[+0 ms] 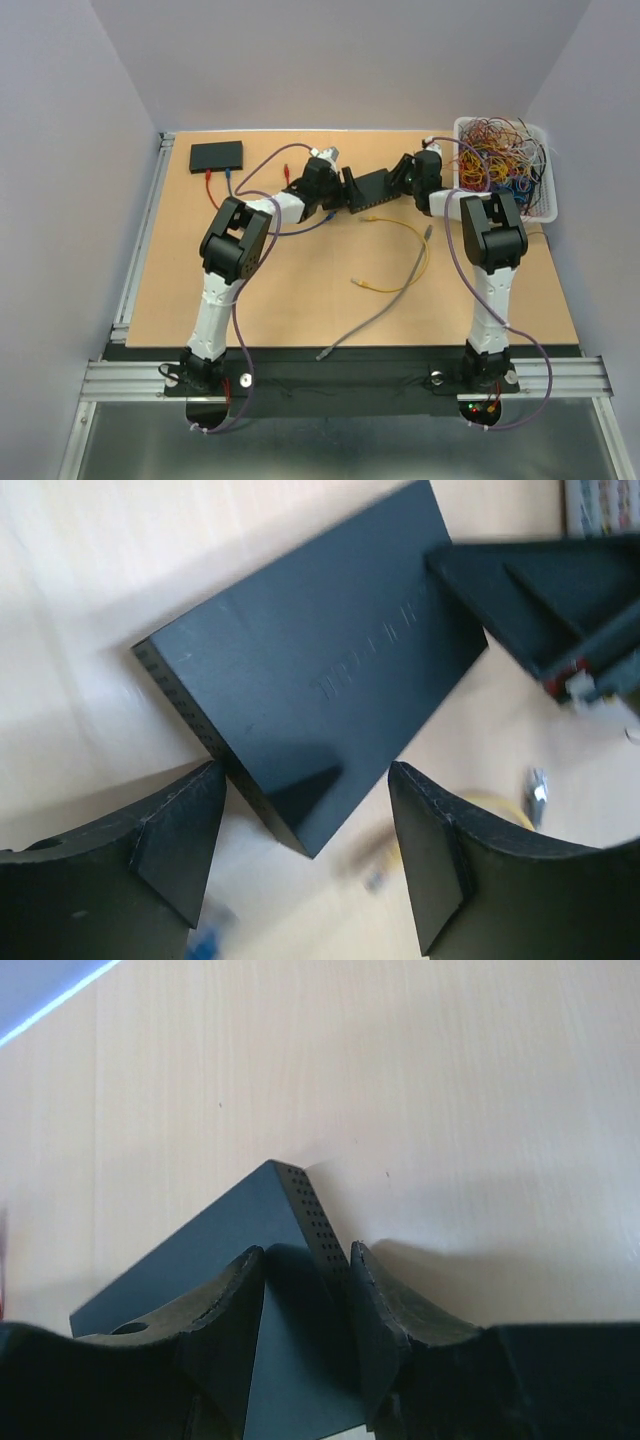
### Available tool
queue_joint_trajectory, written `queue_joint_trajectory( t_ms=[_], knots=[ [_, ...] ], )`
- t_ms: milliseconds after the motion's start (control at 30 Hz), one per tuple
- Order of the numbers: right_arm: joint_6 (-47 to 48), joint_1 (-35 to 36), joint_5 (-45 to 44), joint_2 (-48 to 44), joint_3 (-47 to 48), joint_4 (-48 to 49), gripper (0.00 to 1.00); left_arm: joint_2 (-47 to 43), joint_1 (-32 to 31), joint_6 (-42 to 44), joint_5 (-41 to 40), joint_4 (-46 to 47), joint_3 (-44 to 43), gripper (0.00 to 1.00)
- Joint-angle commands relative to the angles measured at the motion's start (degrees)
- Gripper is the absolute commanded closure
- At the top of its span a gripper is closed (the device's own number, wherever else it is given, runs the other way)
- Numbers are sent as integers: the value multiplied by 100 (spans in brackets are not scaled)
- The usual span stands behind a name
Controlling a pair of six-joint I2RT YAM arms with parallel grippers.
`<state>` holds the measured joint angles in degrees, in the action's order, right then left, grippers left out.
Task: Insert the plug into the switch port
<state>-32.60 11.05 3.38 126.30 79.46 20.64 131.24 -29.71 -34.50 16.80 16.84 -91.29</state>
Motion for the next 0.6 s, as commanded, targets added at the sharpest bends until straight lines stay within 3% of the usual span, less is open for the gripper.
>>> queue_joint_trajectory(
  t_ms=[0, 167, 333, 567],
  knots=[
    [70, 213, 593, -324, -624, -360, 57, -660, -667, -408, 307, 485, 1075, 25],
    [262, 529, 814, -737, -1203, -289, 57, -1697, -817, -444, -333, 671, 2578, 25],
    [412, 1424, 603, -932, -1573, -342, 57, -2960, -808, -487, -1055, 558, 4027, 25],
    [219, 2454, 471, -625, -1496, -280, 57, -4632, -808, -628, -2127, -488, 4953, 25]
  ],
)
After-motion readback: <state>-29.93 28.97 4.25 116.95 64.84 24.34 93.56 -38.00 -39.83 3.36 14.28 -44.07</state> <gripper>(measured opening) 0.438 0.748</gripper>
